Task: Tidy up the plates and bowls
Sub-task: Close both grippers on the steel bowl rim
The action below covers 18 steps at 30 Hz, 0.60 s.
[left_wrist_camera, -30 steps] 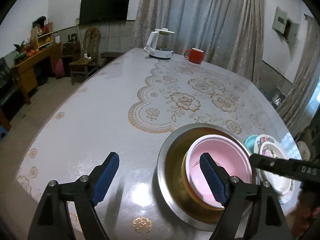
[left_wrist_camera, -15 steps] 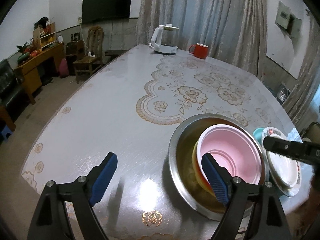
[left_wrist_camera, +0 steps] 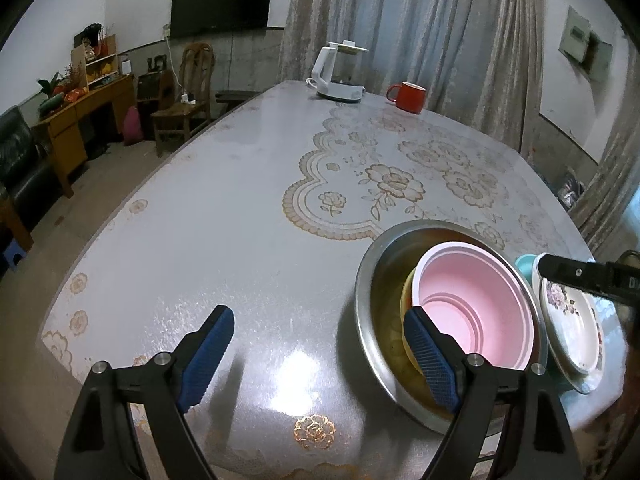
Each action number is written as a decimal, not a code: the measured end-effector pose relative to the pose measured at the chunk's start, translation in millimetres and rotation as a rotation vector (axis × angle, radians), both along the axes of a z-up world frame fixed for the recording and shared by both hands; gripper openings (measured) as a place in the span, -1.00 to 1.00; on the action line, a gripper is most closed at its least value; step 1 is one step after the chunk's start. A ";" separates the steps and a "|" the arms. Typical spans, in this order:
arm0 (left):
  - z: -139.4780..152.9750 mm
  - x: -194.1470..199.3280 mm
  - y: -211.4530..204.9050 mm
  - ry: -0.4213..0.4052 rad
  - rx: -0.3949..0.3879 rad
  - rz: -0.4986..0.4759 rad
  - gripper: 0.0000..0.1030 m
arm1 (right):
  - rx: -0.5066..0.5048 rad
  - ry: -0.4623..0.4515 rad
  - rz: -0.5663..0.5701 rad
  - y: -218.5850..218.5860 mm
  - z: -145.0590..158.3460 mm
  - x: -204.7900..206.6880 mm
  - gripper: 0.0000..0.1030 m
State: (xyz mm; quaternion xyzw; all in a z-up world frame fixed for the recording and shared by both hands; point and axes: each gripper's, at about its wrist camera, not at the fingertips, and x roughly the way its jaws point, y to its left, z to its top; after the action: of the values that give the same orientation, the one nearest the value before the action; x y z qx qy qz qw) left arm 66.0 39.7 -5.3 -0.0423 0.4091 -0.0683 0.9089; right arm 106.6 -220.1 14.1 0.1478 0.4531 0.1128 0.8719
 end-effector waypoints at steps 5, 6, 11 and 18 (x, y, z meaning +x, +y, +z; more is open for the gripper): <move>-3.7 -2.4 1.8 0.019 -0.019 -0.003 0.70 | -0.038 0.006 0.007 -1.3 -0.2 7.8 -0.38; -5.3 -2.9 3.1 0.028 -0.032 -0.003 0.70 | -0.051 0.009 0.007 -1.5 -0.3 9.8 -0.38; -11.1 -5.3 4.1 0.049 -0.066 -0.013 0.70 | -0.085 0.009 0.033 -0.7 -0.8 20.9 -0.38; -16.6 -10.8 2.4 0.057 -0.095 -0.054 0.56 | -0.105 0.044 0.109 7.5 -10.8 39.2 -0.39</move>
State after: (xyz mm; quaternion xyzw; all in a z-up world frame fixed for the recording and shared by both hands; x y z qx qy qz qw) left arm 55.2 42.2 -22.0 -0.0763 0.4319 -0.1111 0.8918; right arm 145.7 -212.6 3.2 0.0793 0.4849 0.1329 0.8608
